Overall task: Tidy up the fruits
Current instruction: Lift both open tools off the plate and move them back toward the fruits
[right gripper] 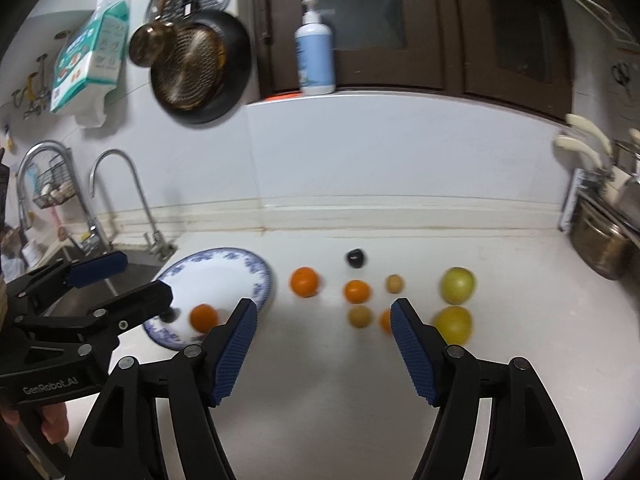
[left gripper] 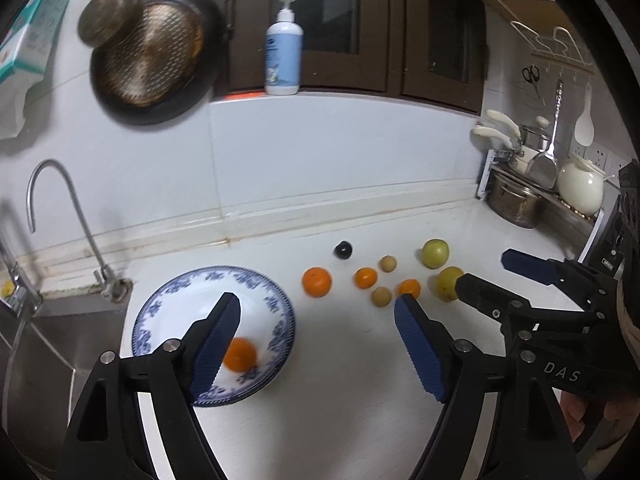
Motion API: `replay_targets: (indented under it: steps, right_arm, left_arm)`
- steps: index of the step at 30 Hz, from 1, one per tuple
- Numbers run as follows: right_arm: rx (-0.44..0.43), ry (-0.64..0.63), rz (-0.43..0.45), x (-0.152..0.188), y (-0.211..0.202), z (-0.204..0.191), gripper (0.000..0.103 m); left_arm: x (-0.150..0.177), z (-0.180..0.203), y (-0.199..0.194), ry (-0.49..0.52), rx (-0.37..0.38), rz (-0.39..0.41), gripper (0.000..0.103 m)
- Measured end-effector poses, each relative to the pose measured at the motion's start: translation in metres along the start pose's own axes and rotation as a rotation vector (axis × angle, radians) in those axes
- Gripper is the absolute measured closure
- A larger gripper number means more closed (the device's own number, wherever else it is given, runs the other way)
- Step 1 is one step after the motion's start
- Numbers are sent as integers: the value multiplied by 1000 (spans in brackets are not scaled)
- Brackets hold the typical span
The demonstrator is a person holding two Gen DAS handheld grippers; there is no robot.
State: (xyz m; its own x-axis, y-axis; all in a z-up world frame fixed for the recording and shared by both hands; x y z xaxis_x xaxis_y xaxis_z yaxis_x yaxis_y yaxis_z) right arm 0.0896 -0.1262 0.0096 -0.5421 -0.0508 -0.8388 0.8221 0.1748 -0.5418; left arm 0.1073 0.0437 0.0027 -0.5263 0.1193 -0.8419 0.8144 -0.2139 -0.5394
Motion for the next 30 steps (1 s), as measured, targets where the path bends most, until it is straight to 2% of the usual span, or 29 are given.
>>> replay_targets:
  steps: [6, 16, 23, 30]
  right_arm:
    - [82, 35, -3, 4, -3, 32, 29]
    - [150, 88, -77, 18, 17, 74, 29]
    - [164, 108, -145, 31, 44, 98, 29]
    - [150, 115, -199, 40, 71, 110, 29]
  left_arm:
    - [-2, 21, 16, 28, 19, -9, 21]
    - [1, 47, 60, 84, 36, -54, 21]
    - [4, 56, 93, 114, 44, -88, 21]
    - [8, 59, 132, 114, 91, -137, 22]
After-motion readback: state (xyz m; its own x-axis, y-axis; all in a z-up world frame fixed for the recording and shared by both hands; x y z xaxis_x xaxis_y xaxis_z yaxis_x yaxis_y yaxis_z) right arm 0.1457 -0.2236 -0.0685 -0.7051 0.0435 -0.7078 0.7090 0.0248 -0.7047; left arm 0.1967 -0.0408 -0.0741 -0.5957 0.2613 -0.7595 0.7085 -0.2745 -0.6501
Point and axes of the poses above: each gripper's, at about its wrist camera, not at the fingertips, and y roughly the way its jaws point, z to its right, x to its underside, the point moved 2 cm from there along y, roughly the way its jaws point
